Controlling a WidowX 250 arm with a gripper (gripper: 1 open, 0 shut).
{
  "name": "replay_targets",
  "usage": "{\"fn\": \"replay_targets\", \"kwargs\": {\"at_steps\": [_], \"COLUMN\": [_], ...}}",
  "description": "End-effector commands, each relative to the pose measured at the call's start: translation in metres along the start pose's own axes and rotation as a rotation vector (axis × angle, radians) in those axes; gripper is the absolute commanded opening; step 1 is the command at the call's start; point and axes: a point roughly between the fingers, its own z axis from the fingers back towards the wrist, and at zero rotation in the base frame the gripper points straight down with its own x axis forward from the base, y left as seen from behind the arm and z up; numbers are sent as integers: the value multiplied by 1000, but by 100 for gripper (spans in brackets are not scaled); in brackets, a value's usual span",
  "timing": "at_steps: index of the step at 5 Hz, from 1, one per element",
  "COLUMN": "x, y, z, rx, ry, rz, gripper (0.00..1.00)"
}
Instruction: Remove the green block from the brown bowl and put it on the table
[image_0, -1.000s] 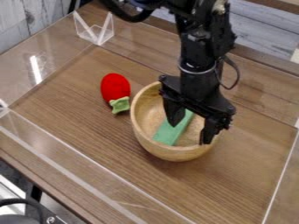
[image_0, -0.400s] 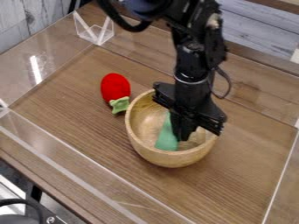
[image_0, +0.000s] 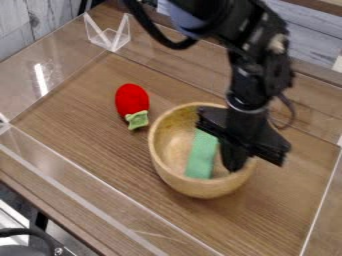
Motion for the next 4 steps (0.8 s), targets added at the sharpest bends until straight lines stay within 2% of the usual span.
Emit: {"fn": "replay_targets", "kwargs": {"at_steps": [1,3,4], "x": [1,23,31], "y": [-28,-38,-45], "z": [-2,10,11], "rx": [-21,23,29], "ry": [-25,-31,-37], "rz": [-33,135,207], "gripper": [0,0,0]}}
